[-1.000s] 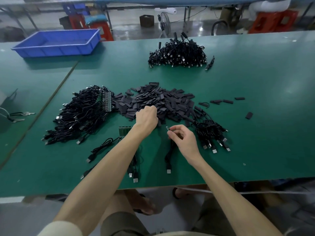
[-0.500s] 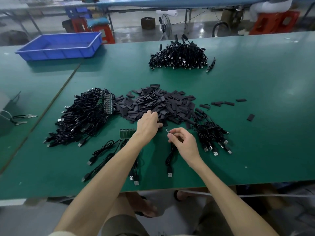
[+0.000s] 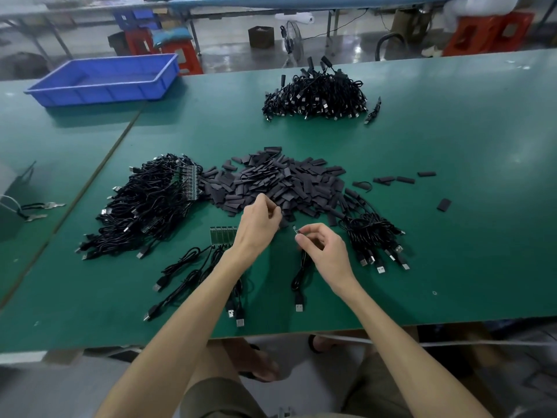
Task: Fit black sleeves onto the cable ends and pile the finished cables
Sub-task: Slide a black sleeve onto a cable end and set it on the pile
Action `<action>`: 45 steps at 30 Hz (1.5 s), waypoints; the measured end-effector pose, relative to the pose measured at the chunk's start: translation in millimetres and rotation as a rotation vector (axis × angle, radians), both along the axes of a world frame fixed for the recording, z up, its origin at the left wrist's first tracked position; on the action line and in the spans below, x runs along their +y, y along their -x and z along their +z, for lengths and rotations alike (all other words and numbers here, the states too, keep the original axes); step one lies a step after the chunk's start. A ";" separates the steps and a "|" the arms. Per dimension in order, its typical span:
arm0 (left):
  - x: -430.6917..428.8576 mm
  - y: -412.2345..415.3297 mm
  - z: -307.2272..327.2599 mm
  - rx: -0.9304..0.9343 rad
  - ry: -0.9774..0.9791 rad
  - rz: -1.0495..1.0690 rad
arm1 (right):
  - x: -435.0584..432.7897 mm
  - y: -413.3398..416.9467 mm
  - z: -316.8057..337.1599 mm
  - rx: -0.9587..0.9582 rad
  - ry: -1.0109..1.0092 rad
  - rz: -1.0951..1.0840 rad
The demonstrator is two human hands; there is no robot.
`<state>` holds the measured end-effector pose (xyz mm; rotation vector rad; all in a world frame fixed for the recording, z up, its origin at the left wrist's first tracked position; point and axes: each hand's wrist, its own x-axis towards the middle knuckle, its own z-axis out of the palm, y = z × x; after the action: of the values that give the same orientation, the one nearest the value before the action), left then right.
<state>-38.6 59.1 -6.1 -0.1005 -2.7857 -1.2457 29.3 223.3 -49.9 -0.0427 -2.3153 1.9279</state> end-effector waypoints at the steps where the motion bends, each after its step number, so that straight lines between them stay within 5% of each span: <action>1: 2.4 -4.7 0.5 -0.062 -0.097 -0.032 | 0.2 0.1 0.0 0.004 -0.004 -0.003; 11: -6.1 -30.8 -13.5 -0.268 -0.720 -0.180 | 1.5 -0.5 1.5 0.020 -0.014 0.008; 21: -15.2 -31.6 -23.1 -0.273 -0.851 -0.281 | 0.2 -1.5 2.8 0.016 -0.019 0.047; 28: -14.7 -28.6 -30.4 -0.278 -1.076 -0.106 | 1.6 -1.6 1.7 0.002 0.024 0.030; 45: -14.7 -31.1 -31.6 -0.360 -1.088 -0.143 | 2.4 -3.0 -0.3 0.022 0.029 0.073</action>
<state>-7.5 44.4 -37.7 0.0102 -1.9168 -2.8072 32.3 225.7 -50.2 0.0600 -2.3059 1.9852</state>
